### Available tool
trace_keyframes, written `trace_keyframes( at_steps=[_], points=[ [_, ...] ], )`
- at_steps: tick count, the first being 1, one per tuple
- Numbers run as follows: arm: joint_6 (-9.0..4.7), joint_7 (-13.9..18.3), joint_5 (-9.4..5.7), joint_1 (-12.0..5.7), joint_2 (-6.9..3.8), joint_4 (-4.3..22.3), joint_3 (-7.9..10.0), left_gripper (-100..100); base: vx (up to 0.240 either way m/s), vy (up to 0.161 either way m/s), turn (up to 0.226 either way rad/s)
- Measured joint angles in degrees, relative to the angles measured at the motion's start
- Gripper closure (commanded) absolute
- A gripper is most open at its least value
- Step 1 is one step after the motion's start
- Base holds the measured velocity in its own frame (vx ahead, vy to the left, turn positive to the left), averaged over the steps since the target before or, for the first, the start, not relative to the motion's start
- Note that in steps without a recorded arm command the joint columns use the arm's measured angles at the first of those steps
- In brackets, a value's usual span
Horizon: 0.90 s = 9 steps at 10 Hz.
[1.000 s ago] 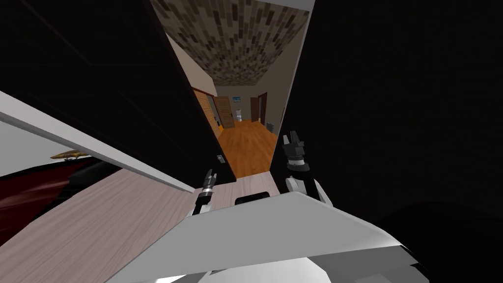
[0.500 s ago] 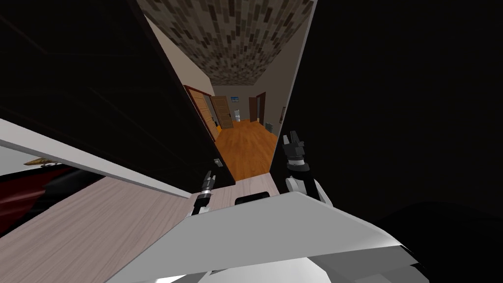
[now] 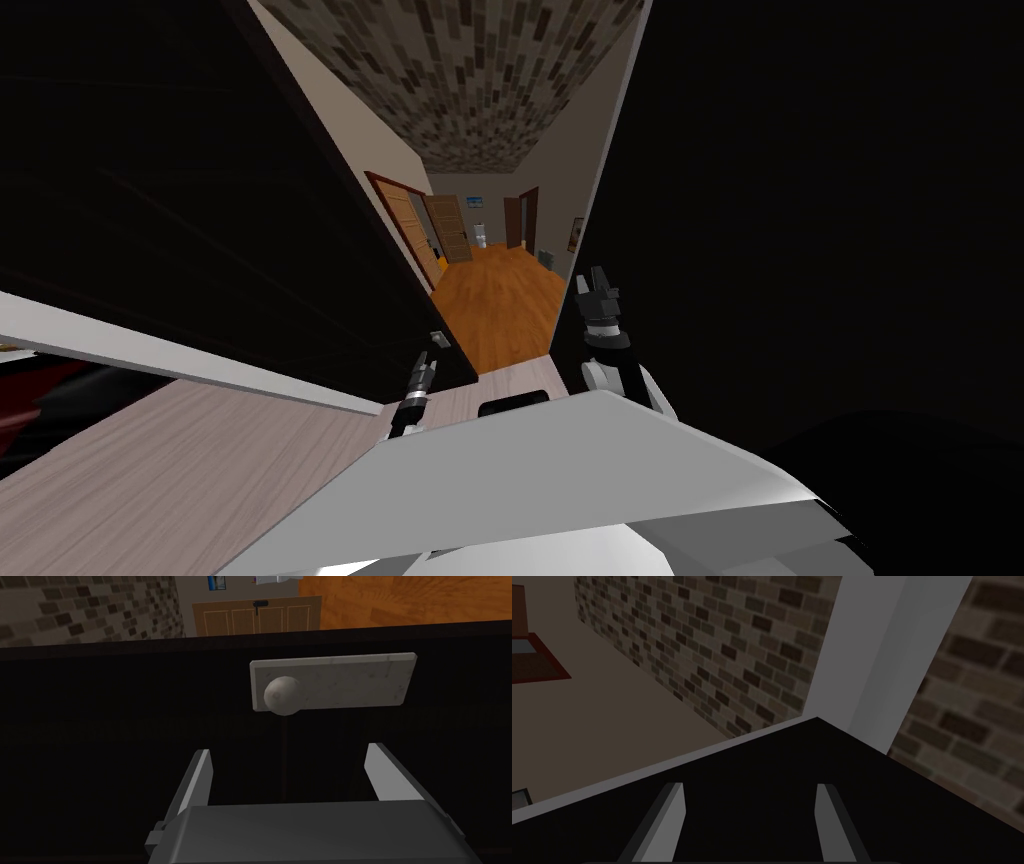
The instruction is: Pull the door open
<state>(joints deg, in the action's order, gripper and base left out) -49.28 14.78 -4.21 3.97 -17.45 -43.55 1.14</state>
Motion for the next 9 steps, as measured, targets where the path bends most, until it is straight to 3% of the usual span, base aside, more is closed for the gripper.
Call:
trace_keyframes(
  at_steps=[7, 8, 9],
  points=[
    [0.66, -1.04, -0.26, -1.47, 0.92, 1.27, 0.7, -100, 0.159, 0.031, -0.024],
    [0.61, -1.05, -0.26, -1.46, 0.97, 1.27, 0.68, 100, -0.013, -0.005, -0.005],
    [0.64, -1.05, -0.26, -1.48, 0.94, 1.26, 0.69, 100, -0.023, -0.003, -0.011]
  ],
)
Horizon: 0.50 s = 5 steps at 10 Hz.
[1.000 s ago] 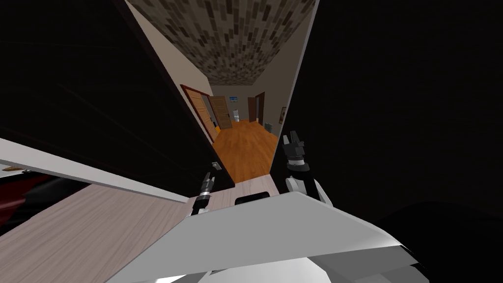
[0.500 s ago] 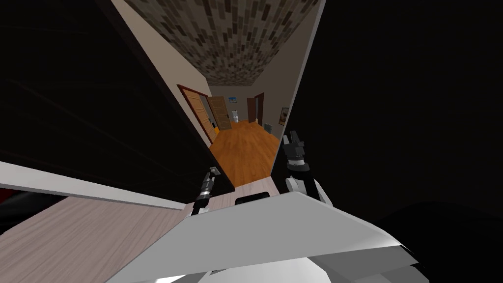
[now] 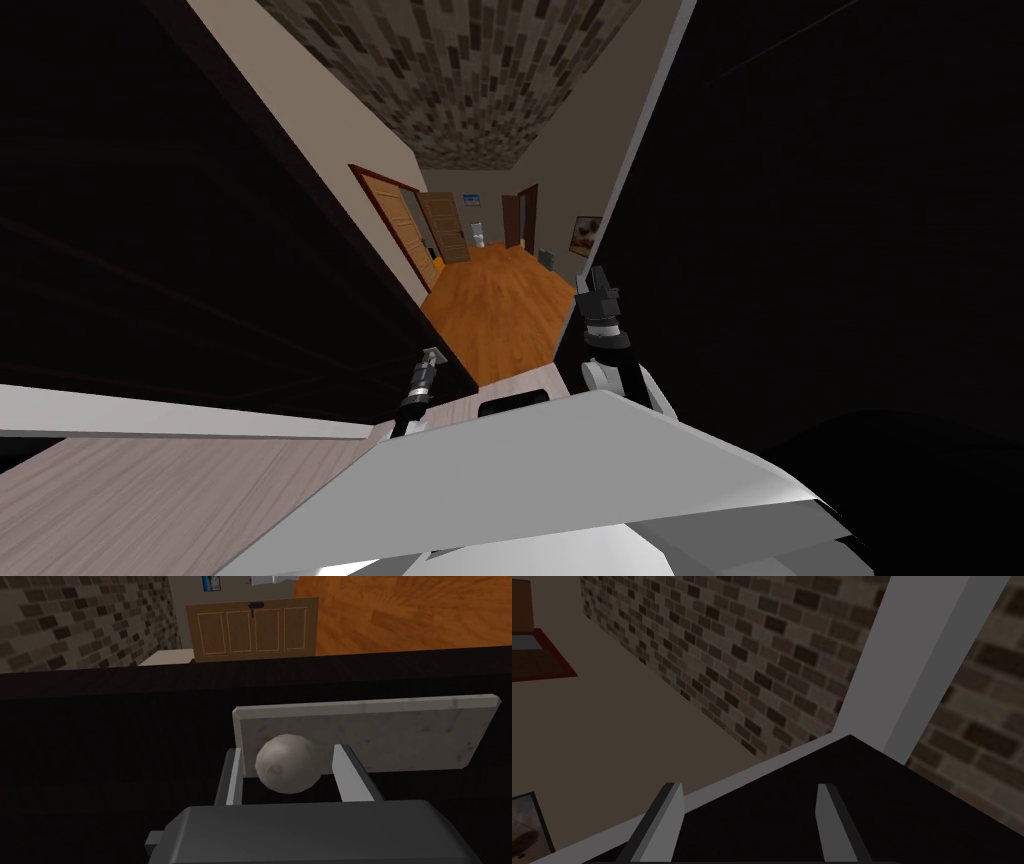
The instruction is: Pull the door open
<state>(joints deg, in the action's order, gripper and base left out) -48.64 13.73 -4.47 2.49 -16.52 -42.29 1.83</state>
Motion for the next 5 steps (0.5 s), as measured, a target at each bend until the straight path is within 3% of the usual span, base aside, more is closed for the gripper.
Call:
trace_keyframes(
  at_steps=[4, 5],
  points=[
    [0.14, -0.04, 0.03, 0.03, -0.01, 0.06, -0.03, 100, -0.008, 0.0, 0.001],
    [0.15, -0.03, 0.03, 0.06, 0.01, 0.09, -0.03, 100, -0.12, 0.037, -0.143]
  ],
)
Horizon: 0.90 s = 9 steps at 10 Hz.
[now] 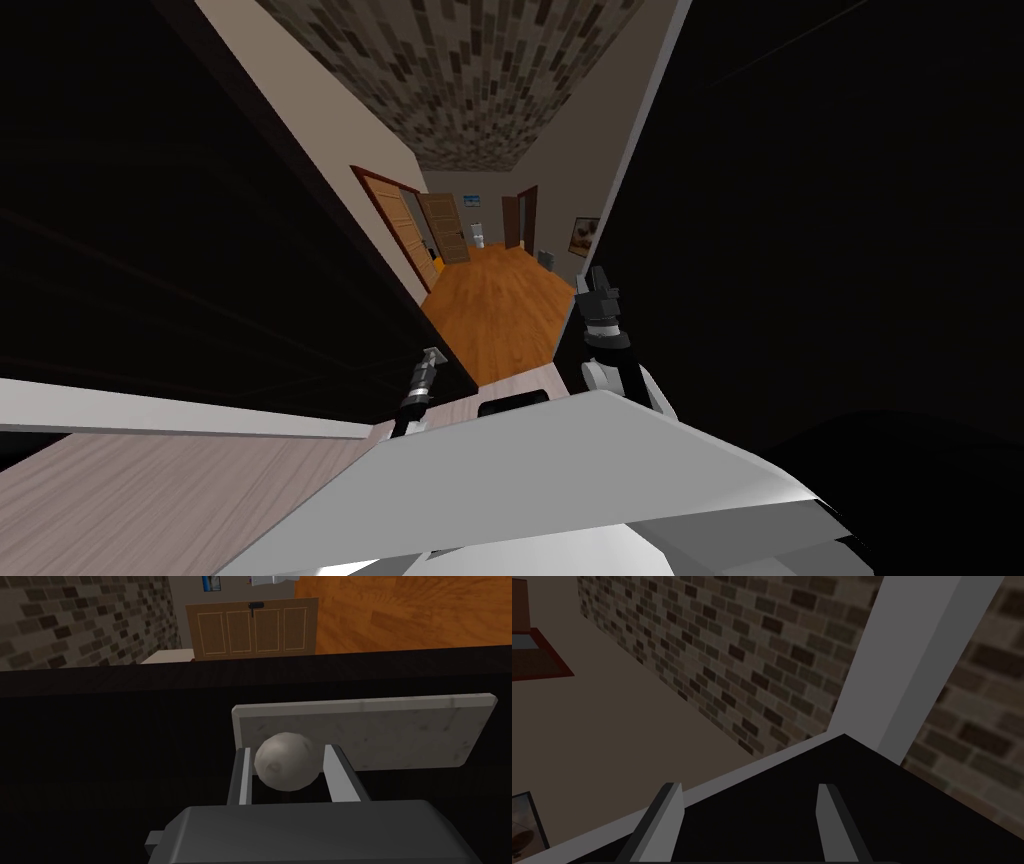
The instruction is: Pull the door open
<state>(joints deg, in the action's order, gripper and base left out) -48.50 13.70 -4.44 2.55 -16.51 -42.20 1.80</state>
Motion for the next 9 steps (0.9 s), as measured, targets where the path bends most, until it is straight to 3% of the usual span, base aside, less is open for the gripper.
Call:
trace_keyframes(
  at_steps=[3, 4, 7, 9],
  points=[
    [-1.59, 1.69, 0.62, 0.88, -1.55, -0.25, -1.2, 100, -0.188, 0.079, -0.147],
    [-2.8, 2.56, 0.99, 1.05, -2.15, 0.62, -1.93, 100, -0.223, 0.099, -0.199],
    [-5.29, 5.14, 2.05, 3.6, -4.24, -0.11, -3.97, 100, -0.193, 0.056, -0.14],
    [-6.39, 6.38, 2.54, 4.25, -5.05, -0.04, -4.94, 100, -0.133, 0.047, -0.052]
  ],
)
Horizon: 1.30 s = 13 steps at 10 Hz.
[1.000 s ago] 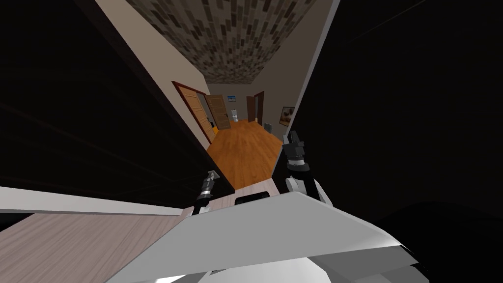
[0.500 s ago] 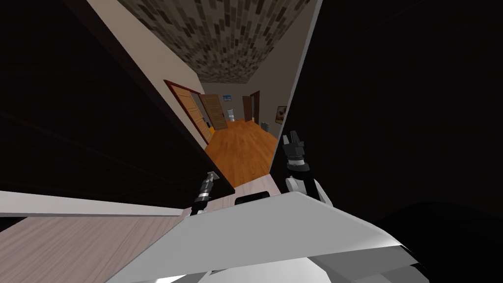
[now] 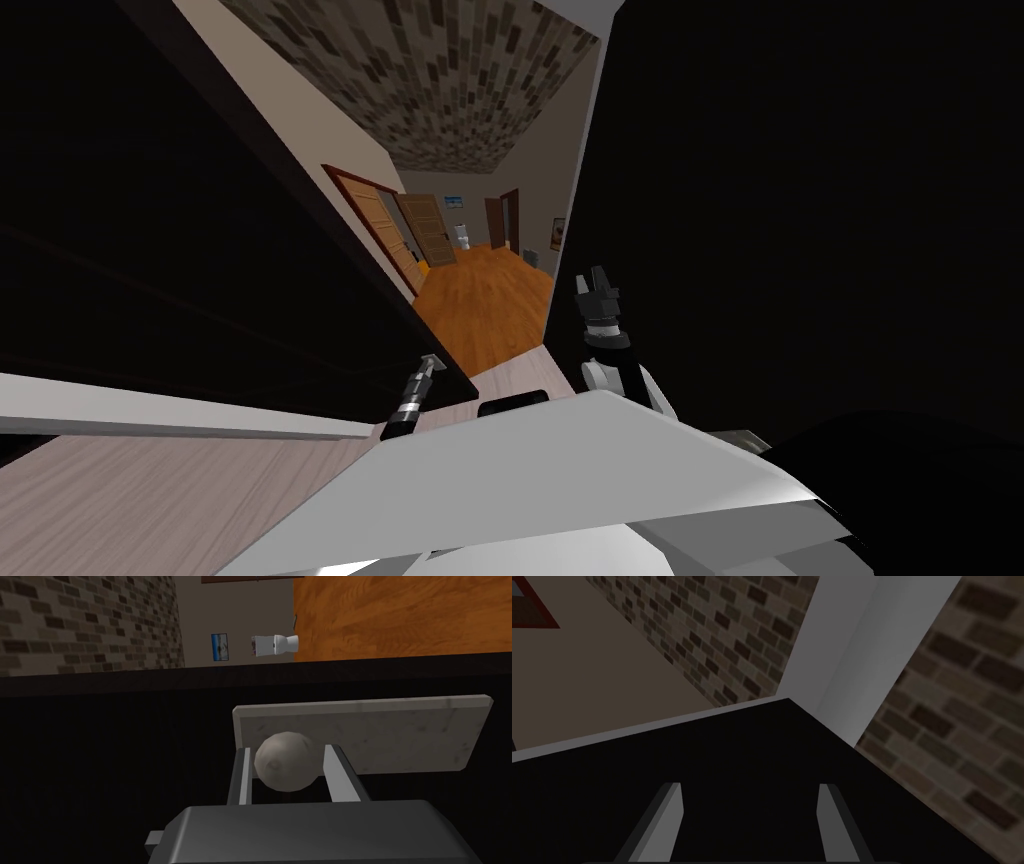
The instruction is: Pull the door open
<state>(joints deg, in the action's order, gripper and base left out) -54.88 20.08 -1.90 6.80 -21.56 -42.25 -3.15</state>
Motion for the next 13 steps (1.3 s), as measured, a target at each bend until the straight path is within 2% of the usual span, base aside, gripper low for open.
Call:
trace_keyframes(
  at_steps=[1, 2, 4, 7, 8, 9, 11, 13],
  points=[
    [-0.02, 0.07, 0.09, 0.14, 0.07, 0.06, -0.16, 100, -0.15, 0.069, -0.161],
    [-0.8, 0.4, 0.23, 0.96, -0.42, -0.25, -0.44, 100, -0.196, 0.076, -0.134],
    [-3.04, 1.42, 0.64, 1.72, -1.41, 0.17, -1.22, 100, -0.186, 0.069, -0.122],
    [-6.84, 3.16, 1.35, 4.15, -3.22, 0.5, -2.54, 100, -0.194, 0.058, -0.103],
    [-7.52, 3.58, 1.52, 5.0, -3.72, 0.09, -2.85, 100, -0.087, 0.008, -0.008],
    [-7.57, 3.66, 1.6, 5.27, -3.7, 0.17, -2.99, 100, -0.164, 0.042, -0.169],
    [-8.58, 4.02, 1.63, 5.46, -4.27, 0.65, -3.06, 100, -0.227, 0.084, -0.175],
    [-10.32, 4.39, 1.84, 5.49, -4.69, 1.67, -3.43, 100, -0.223, 0.082, -0.176]
  ],
)
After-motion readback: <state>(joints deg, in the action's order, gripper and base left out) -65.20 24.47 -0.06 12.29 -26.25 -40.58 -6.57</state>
